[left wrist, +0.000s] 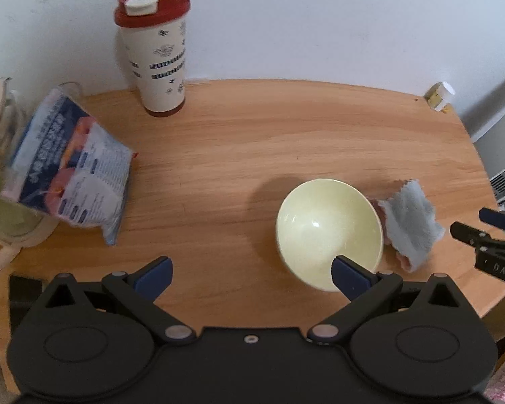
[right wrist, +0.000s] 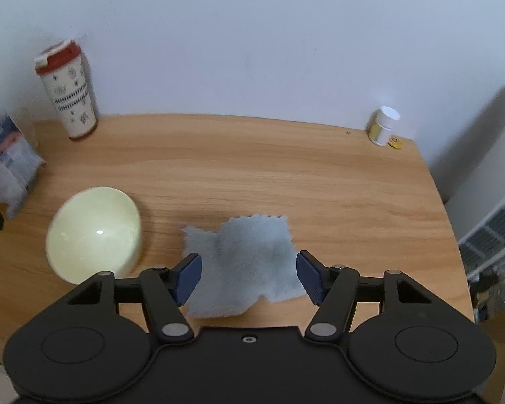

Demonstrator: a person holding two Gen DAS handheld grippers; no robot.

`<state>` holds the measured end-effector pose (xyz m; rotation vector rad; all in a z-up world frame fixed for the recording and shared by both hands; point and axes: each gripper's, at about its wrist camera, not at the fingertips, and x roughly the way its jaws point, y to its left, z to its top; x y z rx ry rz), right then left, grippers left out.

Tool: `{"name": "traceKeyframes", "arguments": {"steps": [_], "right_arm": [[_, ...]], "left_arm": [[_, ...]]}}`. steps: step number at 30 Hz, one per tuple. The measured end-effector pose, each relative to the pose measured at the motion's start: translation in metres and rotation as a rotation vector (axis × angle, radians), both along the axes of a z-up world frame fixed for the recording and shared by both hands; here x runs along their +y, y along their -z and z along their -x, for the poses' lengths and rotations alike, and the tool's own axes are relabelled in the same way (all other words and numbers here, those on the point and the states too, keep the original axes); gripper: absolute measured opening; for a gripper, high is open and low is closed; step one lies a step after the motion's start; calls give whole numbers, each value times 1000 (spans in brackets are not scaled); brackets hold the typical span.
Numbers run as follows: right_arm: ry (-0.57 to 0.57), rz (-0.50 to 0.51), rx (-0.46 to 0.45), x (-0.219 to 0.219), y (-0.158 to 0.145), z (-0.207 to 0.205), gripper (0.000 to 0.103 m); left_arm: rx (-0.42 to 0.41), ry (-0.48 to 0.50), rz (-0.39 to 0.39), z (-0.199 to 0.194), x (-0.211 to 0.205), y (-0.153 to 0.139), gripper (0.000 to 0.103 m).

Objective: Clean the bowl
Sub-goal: 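Move the right tool to the blue cloth and close its fingers on it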

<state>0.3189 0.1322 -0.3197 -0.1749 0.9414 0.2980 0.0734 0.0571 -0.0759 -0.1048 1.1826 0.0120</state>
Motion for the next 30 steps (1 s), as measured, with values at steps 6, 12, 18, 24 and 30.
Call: {"name": "traceKeyframes", "arguments": {"steps": [6, 12, 18, 24, 30], "right_arm": [[-110, 21, 80, 3, 28, -25, 68], [-203, 39, 174, 10, 57, -44, 68], [-263, 52, 200, 12, 75, -52, 67], [-298, 41, 217, 7, 80, -59, 53], [-352, 69, 203, 12, 86, -59, 52]], "left_arm": [[4, 27, 7, -10, -12, 23, 102], [52, 43, -4, -16, -23, 51, 85], [59, 24, -9, -11, -23, 62, 75], [39, 12, 41, -12, -23, 63, 72], [56, 13, 93, -16, -26, 71, 68]]}}
